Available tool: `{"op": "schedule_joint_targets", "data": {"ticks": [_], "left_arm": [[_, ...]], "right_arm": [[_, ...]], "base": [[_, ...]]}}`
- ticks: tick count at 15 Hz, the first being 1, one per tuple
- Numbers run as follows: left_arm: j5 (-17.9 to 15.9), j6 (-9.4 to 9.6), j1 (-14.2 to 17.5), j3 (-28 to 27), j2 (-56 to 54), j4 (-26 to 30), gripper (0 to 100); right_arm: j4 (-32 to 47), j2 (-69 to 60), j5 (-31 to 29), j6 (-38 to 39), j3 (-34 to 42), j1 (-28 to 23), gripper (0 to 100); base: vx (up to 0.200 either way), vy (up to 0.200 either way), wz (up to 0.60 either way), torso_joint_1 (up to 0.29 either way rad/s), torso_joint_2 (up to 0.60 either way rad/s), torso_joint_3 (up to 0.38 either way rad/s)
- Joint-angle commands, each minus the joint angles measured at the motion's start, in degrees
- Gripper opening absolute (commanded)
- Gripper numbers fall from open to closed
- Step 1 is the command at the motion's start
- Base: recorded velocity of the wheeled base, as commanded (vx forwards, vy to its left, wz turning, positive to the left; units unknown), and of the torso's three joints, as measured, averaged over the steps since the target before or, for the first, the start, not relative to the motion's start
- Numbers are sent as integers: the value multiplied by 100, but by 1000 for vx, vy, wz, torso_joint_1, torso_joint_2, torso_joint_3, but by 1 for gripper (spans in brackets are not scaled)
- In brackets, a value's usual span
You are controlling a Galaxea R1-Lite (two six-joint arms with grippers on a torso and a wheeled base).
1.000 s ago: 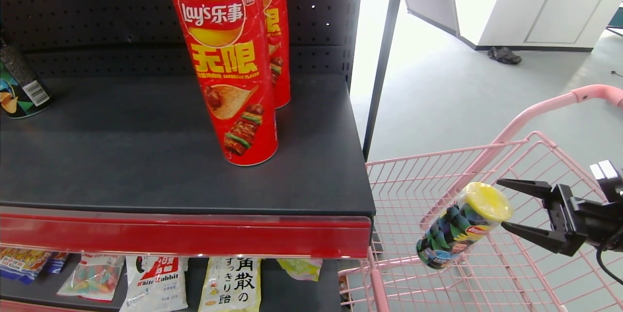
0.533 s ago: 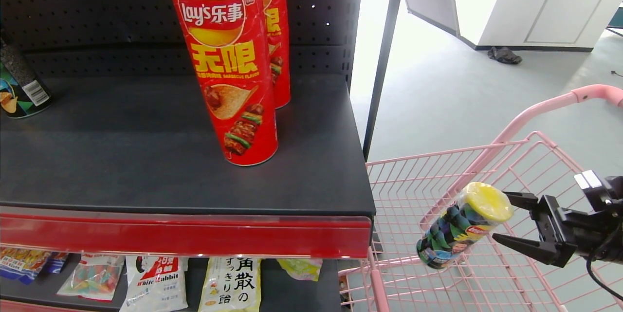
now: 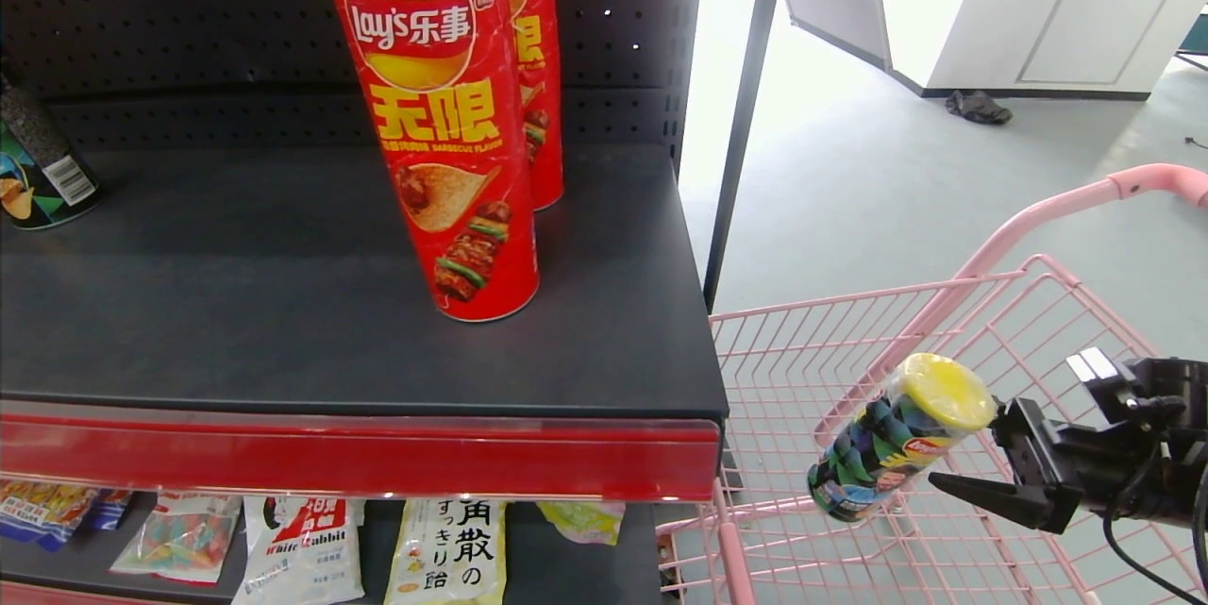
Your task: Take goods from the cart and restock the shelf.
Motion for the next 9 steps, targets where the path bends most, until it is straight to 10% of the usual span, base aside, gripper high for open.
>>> {"op": "schedule_joint_targets", "data": {"ticks": [1, 9], "left_arm": [[0, 1, 1, -2, 5, 0, 100], [0, 1, 1, -2, 5, 0, 100]], "right_arm": [[-9, 231, 6, 2, -6, 182, 100], [-44, 416, -21, 20, -59, 639, 100]], "base": [[0, 0, 0, 0, 0, 0], [0, 0, 0, 0, 0, 0]]}}
